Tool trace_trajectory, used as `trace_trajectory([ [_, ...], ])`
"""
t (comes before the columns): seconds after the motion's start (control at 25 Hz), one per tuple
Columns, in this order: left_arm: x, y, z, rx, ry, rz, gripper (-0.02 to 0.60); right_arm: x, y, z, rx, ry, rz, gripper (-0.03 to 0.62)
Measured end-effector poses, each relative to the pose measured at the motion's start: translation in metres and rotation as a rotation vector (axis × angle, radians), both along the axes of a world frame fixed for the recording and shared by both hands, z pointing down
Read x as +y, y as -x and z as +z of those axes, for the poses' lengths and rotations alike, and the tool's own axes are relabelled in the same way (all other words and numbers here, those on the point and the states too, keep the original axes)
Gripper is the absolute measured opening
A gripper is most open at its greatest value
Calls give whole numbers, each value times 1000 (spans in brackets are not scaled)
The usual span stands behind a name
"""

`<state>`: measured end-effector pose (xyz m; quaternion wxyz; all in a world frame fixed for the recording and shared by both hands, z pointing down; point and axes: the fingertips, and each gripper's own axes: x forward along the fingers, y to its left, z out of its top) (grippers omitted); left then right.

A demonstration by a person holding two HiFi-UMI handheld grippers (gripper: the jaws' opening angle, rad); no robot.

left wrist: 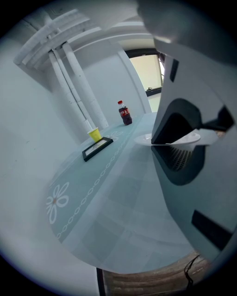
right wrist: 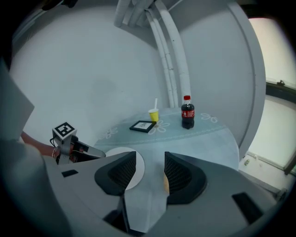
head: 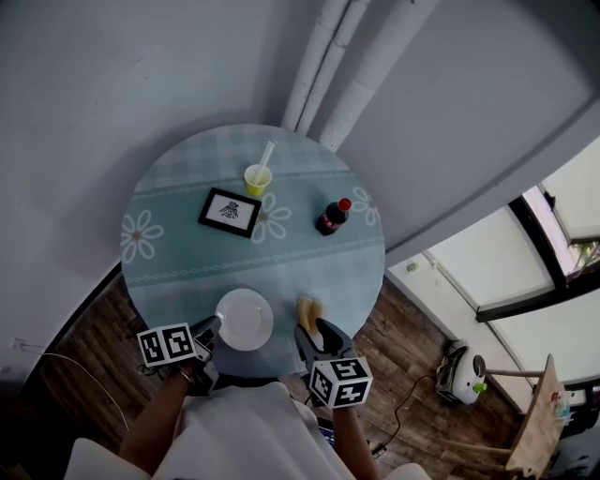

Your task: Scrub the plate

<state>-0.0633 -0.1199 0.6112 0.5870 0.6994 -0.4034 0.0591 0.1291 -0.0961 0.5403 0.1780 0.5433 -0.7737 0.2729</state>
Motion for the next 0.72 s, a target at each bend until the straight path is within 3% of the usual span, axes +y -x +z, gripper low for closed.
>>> trace_trajectory([
  [0.2,-1,2,7,-32,1,13,18,-4,16,-23,-55,-65,-28,193],
  [0.36,0,5,14,-42,21,10,18,-3,22,-36,-19,-98,-51,193],
  [0.72,-1,8,25,-121,8,24,18,15,23,-36,48,-65,-40,193],
])
